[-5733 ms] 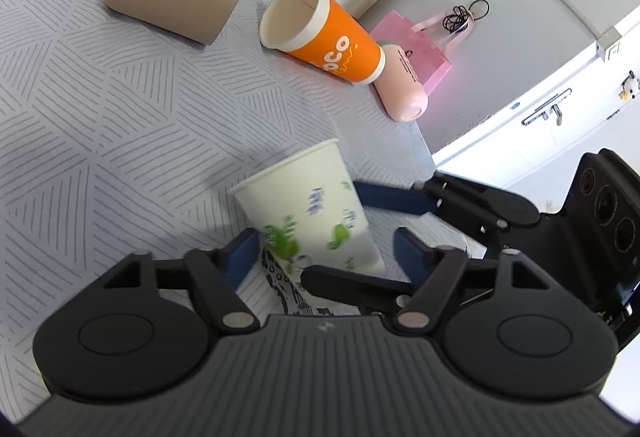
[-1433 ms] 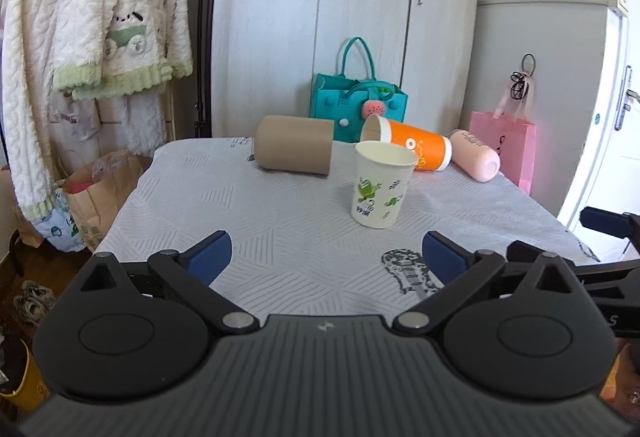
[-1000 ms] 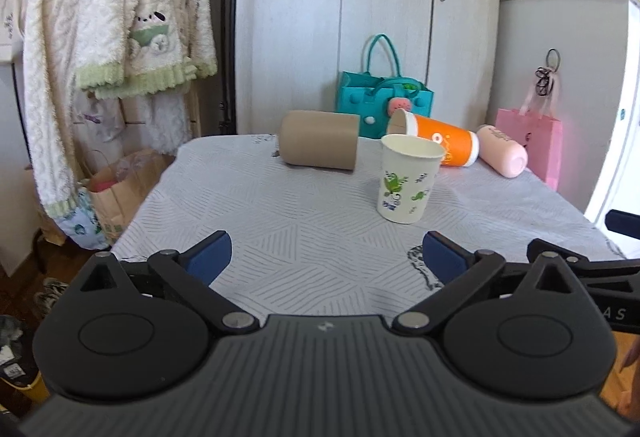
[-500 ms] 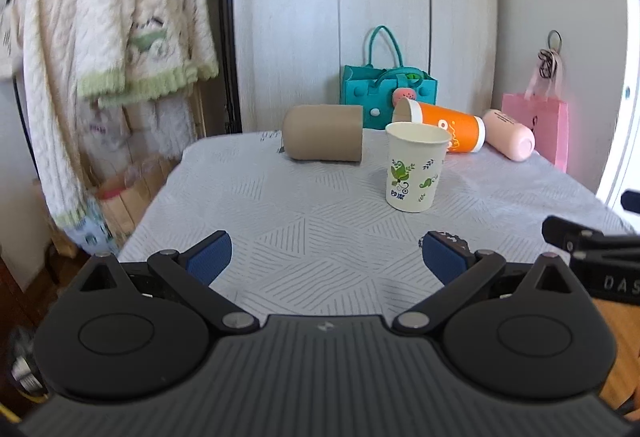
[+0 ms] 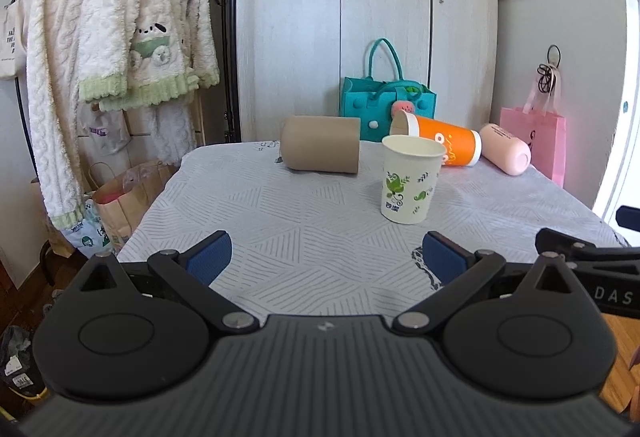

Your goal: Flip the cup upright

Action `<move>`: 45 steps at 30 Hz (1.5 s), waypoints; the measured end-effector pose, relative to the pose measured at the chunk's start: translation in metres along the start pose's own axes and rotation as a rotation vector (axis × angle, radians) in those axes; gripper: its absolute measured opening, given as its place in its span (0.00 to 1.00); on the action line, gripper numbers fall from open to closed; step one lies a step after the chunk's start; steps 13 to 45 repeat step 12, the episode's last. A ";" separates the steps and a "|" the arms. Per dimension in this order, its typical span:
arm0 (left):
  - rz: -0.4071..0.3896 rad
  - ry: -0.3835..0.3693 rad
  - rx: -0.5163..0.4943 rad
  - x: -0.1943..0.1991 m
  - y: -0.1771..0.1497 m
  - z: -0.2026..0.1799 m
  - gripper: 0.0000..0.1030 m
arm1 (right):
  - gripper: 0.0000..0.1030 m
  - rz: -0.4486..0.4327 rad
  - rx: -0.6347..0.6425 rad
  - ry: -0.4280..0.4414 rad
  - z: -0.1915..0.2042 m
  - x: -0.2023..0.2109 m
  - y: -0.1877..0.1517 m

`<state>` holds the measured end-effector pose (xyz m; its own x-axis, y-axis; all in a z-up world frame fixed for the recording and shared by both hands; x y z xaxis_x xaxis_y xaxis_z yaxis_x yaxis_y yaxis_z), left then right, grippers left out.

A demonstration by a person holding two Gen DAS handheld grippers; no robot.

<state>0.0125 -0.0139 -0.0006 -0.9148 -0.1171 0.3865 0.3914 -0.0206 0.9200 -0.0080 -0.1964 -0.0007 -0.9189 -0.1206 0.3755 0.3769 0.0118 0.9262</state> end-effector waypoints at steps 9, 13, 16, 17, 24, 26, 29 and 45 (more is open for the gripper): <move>-0.016 0.022 -0.003 0.000 0.000 0.003 1.00 | 1.00 0.004 -0.002 -0.002 -0.001 0.000 0.000; -0.017 0.023 -0.001 0.000 0.000 0.004 1.00 | 1.00 0.006 -0.002 -0.002 -0.001 0.000 0.000; -0.017 0.023 -0.001 0.000 0.000 0.004 1.00 | 1.00 0.006 -0.002 -0.002 -0.001 0.000 0.000; -0.017 0.023 -0.001 0.000 0.000 0.004 1.00 | 1.00 0.006 -0.002 -0.002 -0.001 0.000 0.000; -0.017 0.023 -0.001 0.000 0.000 0.004 1.00 | 1.00 0.006 -0.002 -0.002 -0.001 0.000 0.000; -0.017 0.023 -0.001 0.000 0.000 0.004 1.00 | 1.00 0.006 -0.002 -0.002 -0.001 0.000 0.000; -0.017 0.023 -0.001 0.000 0.000 0.004 1.00 | 1.00 0.006 -0.002 -0.002 -0.001 0.000 0.000; -0.017 0.023 -0.001 0.000 0.000 0.004 1.00 | 1.00 0.006 -0.002 -0.002 -0.001 0.000 0.000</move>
Point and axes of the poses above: each gripper's, at about its wrist camera, not at the fingertips, and x roughly against the way its jaws point, z to its left, y to its top, the point moved 1 cm from there along -x, roughly the way its jaws point, and after that the axes turned 13 degrees about y, right-handed, at the moved point
